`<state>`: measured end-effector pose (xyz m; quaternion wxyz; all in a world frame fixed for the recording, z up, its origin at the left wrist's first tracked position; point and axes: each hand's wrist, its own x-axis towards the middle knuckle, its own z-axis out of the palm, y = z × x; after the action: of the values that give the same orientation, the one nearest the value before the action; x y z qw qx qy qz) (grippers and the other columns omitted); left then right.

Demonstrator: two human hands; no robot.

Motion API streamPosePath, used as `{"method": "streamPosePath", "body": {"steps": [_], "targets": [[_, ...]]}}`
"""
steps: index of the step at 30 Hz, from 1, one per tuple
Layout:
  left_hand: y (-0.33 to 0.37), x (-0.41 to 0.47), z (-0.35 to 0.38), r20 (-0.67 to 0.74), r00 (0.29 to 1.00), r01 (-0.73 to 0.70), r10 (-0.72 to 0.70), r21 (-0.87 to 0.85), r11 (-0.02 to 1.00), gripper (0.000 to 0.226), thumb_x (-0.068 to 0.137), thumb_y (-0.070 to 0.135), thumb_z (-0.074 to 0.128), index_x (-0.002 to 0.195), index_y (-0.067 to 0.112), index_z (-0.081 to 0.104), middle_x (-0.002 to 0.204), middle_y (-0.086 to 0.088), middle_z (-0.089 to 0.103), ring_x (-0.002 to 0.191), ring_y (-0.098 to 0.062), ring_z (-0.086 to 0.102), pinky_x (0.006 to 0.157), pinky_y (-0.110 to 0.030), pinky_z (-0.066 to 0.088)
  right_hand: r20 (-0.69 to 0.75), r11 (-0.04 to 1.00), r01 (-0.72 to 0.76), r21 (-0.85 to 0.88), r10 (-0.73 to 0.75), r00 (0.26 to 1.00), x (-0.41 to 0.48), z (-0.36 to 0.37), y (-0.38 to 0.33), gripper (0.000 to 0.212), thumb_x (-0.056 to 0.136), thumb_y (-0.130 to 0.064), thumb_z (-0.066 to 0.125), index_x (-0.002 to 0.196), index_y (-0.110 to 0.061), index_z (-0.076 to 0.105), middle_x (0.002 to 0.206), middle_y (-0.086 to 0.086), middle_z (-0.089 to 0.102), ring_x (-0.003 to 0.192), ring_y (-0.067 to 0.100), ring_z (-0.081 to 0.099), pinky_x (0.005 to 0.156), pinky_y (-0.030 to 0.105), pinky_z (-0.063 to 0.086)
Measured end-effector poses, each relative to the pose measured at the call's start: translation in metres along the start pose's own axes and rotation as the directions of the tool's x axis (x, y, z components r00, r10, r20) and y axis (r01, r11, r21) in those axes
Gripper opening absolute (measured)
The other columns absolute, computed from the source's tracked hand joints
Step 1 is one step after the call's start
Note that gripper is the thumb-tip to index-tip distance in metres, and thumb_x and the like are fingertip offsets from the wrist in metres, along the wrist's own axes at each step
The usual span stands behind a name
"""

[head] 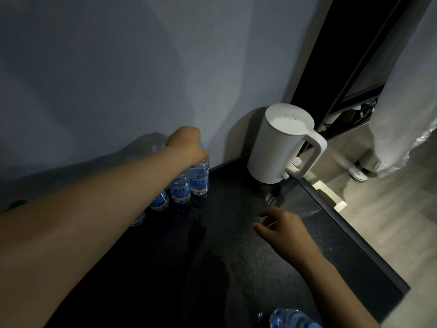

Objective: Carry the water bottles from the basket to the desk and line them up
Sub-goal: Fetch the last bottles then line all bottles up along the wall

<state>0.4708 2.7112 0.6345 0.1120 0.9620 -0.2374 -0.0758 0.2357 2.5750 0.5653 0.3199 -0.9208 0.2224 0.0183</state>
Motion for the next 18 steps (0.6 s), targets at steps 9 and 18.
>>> {"method": "streamPosePath", "body": {"steps": [9,18], "targets": [[0.006,-0.102,0.008,0.039,0.996,-0.07,0.074,-0.102,0.992,0.017,0.08,0.024,0.065,0.076,0.01,0.054,0.071,-0.004,0.051,0.067,-0.019,0.052,0.056,-0.026,0.036,-0.046,0.997,-0.001,-0.077,-0.002,0.999,-0.085,-0.014,0.015,0.034,0.088,-0.036,0.063,0.119,-0.023,0.057,0.092,-0.01,0.06,0.082,0.001,0.058,0.074,0.019,0.051],[0.011,-0.209,0.071,0.276,0.959,-0.019,0.066,-0.17,0.985,0.022,0.081,0.033,0.067,0.095,0.017,0.061,0.09,0.0,0.06,0.081,-0.015,0.059,0.074,-0.031,0.054,-0.021,0.978,-0.089,-0.19,0.087,0.996,-0.157,-0.005,0.037,0.047,0.084,-0.043,0.066,0.125,-0.024,0.054,0.12,-0.004,0.058,0.106,0.007,0.055,0.088,0.022,0.049]]}}
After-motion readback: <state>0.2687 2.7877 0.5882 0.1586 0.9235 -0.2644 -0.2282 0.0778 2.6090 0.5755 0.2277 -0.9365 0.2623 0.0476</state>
